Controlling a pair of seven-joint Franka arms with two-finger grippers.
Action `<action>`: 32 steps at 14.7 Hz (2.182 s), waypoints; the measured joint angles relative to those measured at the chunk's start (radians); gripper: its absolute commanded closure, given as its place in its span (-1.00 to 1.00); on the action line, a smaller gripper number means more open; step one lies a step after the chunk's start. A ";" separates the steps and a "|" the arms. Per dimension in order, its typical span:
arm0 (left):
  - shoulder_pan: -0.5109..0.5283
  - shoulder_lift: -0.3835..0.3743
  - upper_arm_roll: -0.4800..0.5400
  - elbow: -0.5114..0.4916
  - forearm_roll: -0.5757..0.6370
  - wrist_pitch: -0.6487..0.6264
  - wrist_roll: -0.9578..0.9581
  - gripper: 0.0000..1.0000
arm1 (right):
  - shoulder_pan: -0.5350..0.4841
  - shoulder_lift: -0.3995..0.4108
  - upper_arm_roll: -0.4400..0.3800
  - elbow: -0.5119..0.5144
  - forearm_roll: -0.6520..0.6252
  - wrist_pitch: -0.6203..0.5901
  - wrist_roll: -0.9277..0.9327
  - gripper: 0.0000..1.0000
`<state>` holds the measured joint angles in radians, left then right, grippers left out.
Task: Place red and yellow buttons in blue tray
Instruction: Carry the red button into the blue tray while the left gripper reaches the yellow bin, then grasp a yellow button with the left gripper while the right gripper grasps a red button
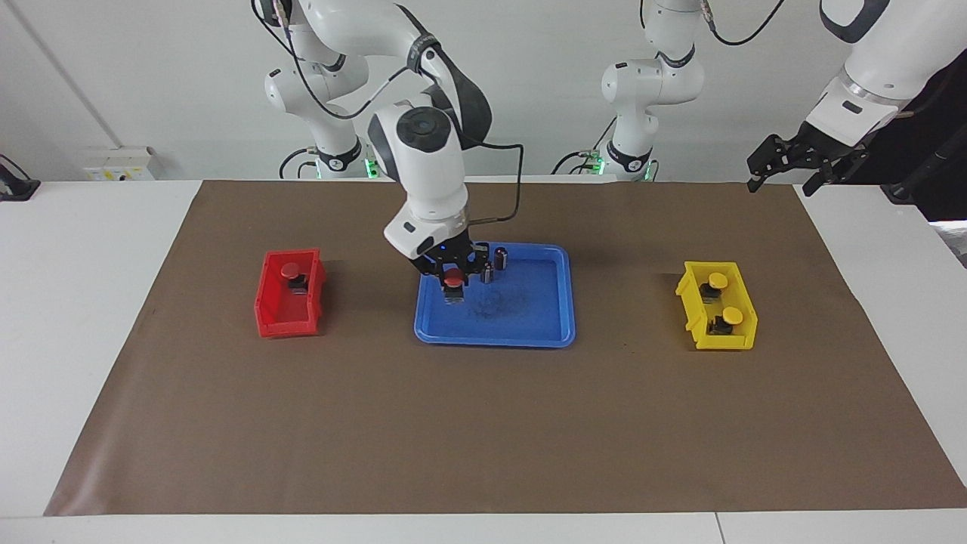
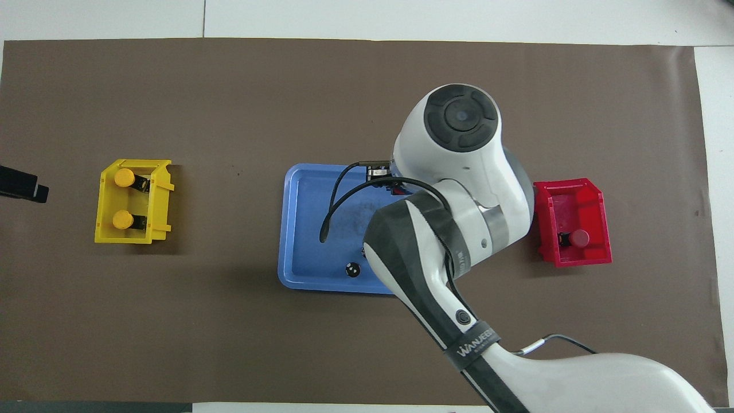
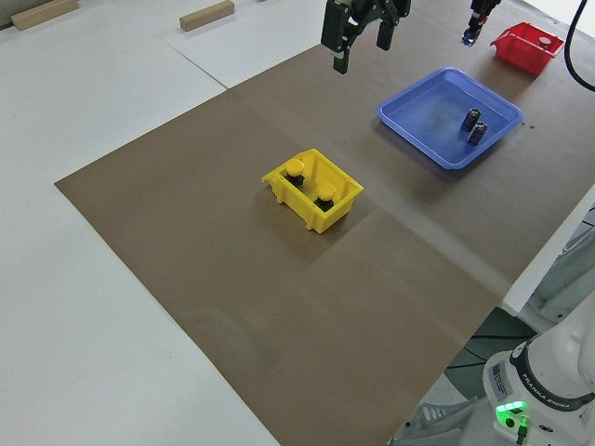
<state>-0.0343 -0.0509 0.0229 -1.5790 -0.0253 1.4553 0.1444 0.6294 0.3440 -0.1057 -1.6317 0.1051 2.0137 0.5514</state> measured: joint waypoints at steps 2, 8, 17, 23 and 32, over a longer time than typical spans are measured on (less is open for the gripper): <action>0.000 0.000 0.000 0.000 0.000 0.000 -0.003 -1.00 | 0.024 0.051 0.000 0.000 0.000 0.050 0.036 0.37; -0.001 -0.047 -0.003 -0.179 0.009 0.190 -0.054 -0.88 | 0.046 0.091 0.003 -0.044 0.003 0.138 0.056 0.23; 0.000 0.153 -0.001 -0.374 0.011 0.664 -0.058 -0.34 | 0.004 0.018 -0.019 -0.059 -0.051 0.117 0.023 -1.00; 0.011 0.239 0.003 -0.425 0.011 0.818 -0.058 -0.34 | -0.358 -0.273 -0.028 -0.257 -0.077 -0.069 -0.372 -1.00; 0.029 0.236 0.000 -0.430 0.014 0.822 -0.058 -0.34 | -0.551 -0.416 -0.020 -0.625 -0.080 0.103 -0.632 -0.62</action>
<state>-0.0052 0.1854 0.0226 -2.0088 -0.0115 2.2776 0.0865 0.0784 -0.0719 -0.1258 -2.2567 0.0250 2.1168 -0.0803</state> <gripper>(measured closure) 0.326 0.119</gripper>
